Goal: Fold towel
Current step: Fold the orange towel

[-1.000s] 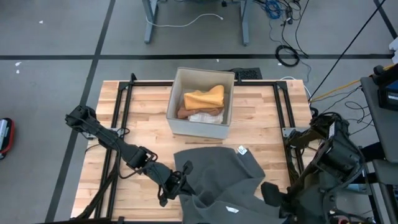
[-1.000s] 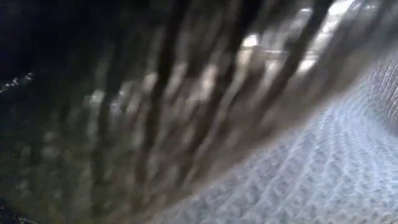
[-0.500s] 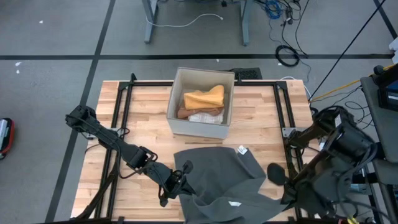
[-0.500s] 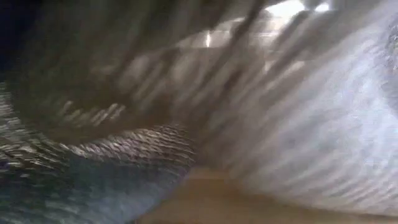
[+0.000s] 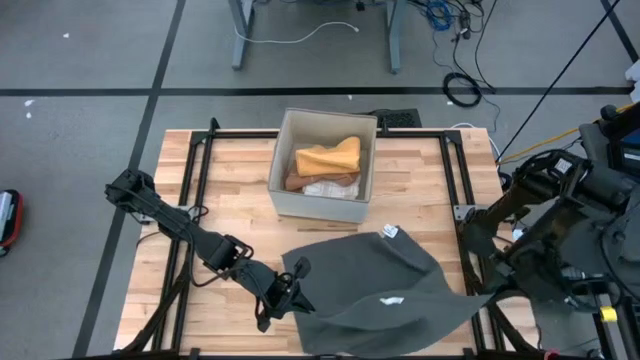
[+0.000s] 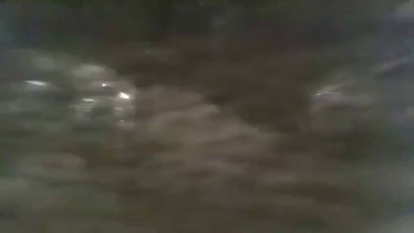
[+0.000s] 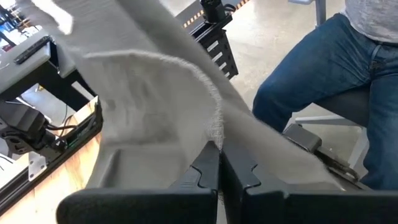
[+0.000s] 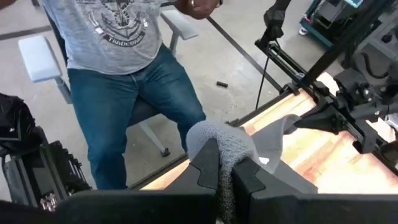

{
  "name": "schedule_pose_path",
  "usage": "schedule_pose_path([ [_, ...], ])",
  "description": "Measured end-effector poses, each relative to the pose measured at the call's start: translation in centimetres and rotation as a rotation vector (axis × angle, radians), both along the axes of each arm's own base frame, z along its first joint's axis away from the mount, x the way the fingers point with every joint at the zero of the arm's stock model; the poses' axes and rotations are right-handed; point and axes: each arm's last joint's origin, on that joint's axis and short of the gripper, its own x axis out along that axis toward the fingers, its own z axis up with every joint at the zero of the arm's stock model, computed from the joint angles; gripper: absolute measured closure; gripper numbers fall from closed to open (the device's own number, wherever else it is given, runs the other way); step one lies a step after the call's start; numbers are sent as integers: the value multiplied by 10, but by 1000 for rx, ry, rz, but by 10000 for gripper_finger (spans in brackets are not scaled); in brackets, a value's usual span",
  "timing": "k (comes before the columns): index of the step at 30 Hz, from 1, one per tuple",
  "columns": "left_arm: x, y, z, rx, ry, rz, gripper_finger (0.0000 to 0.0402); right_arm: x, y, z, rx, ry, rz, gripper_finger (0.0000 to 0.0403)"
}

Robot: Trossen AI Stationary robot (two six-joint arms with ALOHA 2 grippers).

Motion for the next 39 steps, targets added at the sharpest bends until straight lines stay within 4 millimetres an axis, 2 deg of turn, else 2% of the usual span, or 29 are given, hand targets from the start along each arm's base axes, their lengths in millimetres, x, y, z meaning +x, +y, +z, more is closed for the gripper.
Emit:
schedule_pose_path([
  [5,0,0,0,0,0,1,401,-2,-3,-12,-13,6,2,403],
  [11,0,0,0,0,0,1,401,-5,-7,-43,29,-10,7,403],
  [19,2,3,0,-1,1,11,401,-8,-10,-117,104,-36,-5,403],
  [25,4,7,0,-15,10,32,401,1,1,-176,120,-51,-15,403],
  [30,3,8,-3,-21,45,45,401,7,7,-225,110,-38,-109,403],
  [34,2,10,-7,-41,106,72,401,10,8,-261,154,-43,-173,403],
  [39,-1,16,-27,-71,178,118,401,10,5,-295,218,-67,-240,403],
])
